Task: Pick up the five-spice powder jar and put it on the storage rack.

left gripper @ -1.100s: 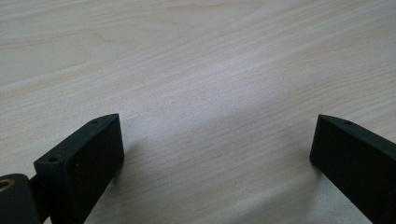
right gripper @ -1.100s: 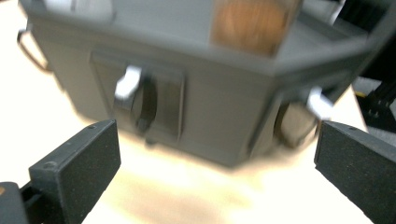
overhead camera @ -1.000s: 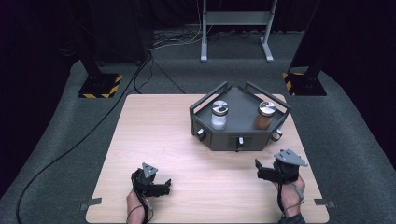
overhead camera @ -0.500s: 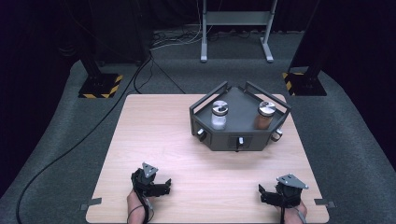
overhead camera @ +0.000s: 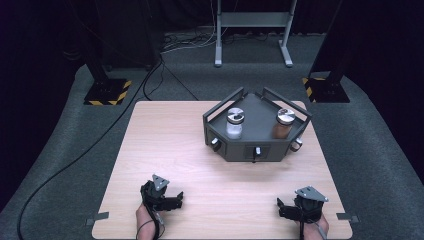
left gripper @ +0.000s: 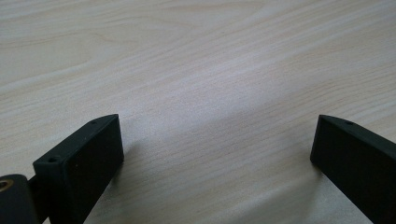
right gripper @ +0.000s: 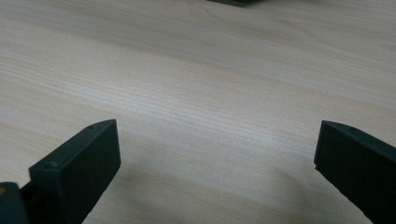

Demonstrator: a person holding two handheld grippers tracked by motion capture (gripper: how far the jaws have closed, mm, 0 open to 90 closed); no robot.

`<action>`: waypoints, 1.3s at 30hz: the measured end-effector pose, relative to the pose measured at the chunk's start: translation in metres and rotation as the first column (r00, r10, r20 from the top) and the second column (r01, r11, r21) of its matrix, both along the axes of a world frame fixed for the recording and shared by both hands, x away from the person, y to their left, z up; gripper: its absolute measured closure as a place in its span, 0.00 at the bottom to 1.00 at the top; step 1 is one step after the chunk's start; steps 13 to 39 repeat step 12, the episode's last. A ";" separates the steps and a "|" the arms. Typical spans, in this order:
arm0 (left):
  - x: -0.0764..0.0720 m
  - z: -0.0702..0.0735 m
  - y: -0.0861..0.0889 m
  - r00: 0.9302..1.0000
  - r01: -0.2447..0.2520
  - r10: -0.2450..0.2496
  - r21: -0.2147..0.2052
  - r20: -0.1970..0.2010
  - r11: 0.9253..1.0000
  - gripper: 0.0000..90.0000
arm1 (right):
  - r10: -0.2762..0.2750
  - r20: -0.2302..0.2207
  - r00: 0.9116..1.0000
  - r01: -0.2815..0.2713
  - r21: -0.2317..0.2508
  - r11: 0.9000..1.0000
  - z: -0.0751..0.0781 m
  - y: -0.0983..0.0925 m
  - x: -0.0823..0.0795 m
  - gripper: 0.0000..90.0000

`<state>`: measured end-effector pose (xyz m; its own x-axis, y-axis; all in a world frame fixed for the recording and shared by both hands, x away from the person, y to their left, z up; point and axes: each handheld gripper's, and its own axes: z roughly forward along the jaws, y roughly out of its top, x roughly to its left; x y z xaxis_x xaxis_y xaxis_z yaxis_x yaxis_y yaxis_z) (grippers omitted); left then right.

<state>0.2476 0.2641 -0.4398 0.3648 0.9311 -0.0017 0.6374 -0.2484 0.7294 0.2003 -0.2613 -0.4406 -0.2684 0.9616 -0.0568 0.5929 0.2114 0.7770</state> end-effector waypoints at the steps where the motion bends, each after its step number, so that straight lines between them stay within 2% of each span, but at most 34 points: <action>1: 0.000 0.000 0.000 1.000 -0.001 0.001 0.000 0.000 1.000 0.03 | -0.001 -0.001 1.000 0.001 -0.002 1.000 0.000 0.000 0.000 0.00; 9: 0.000 0.000 0.000 1.000 -0.001 0.001 -0.001 0.000 1.000 0.03 | -0.002 0.010 1.000 0.002 0.005 1.000 -0.001 -0.001 -0.002 0.00; 12: 0.000 0.000 -0.001 1.000 -0.002 0.002 0.000 -0.001 1.000 0.03 | 0.010 -0.006 1.000 -0.010 0.000 1.000 0.000 -0.001 0.001 0.00; 39: 0.000 0.000 -0.001 1.000 -0.002 0.002 0.000 -0.001 1.000 0.03 | 0.010 -0.006 1.000 -0.010 0.000 1.000 0.000 -0.001 0.001 0.00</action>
